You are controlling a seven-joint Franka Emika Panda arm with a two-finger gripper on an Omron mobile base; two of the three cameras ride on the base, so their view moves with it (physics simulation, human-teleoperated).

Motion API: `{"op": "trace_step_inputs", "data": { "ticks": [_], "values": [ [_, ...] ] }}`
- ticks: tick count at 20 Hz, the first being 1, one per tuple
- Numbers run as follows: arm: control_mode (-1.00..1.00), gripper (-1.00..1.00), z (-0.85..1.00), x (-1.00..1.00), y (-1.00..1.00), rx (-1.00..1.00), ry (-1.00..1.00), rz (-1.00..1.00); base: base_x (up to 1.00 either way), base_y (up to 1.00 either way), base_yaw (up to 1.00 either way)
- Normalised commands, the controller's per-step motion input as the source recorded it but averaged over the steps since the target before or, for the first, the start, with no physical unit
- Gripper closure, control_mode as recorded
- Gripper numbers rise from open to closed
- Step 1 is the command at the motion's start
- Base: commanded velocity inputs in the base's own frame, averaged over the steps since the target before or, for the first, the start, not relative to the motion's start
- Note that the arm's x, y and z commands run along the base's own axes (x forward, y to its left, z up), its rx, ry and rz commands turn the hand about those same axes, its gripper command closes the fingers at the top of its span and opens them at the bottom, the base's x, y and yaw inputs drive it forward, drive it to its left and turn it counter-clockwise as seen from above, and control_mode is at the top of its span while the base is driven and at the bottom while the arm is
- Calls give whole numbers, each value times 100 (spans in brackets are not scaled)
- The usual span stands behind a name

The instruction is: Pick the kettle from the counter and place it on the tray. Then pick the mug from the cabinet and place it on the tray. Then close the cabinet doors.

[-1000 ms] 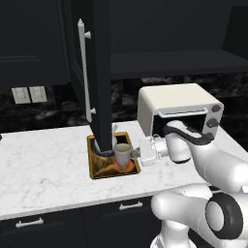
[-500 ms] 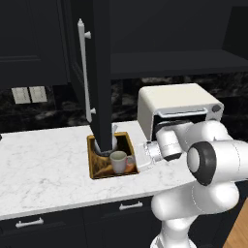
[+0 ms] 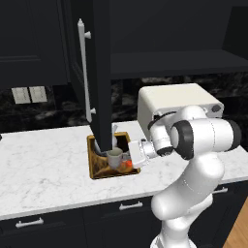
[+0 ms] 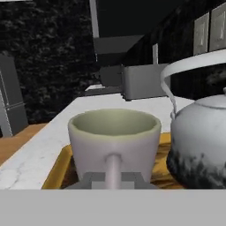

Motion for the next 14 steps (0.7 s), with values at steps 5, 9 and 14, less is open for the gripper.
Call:
{"op": "trace_step_inputs", "data": {
  "ticks": [5,9,14],
  "values": [
    [-100,100,-28,26,29,0,0,0,0,0,0],
    [-100,100,-27,11,8,1,-1,0,0,0,0],
    [-100,100,-6,0,0,0,0,0,0,0,0]
  ]
}}
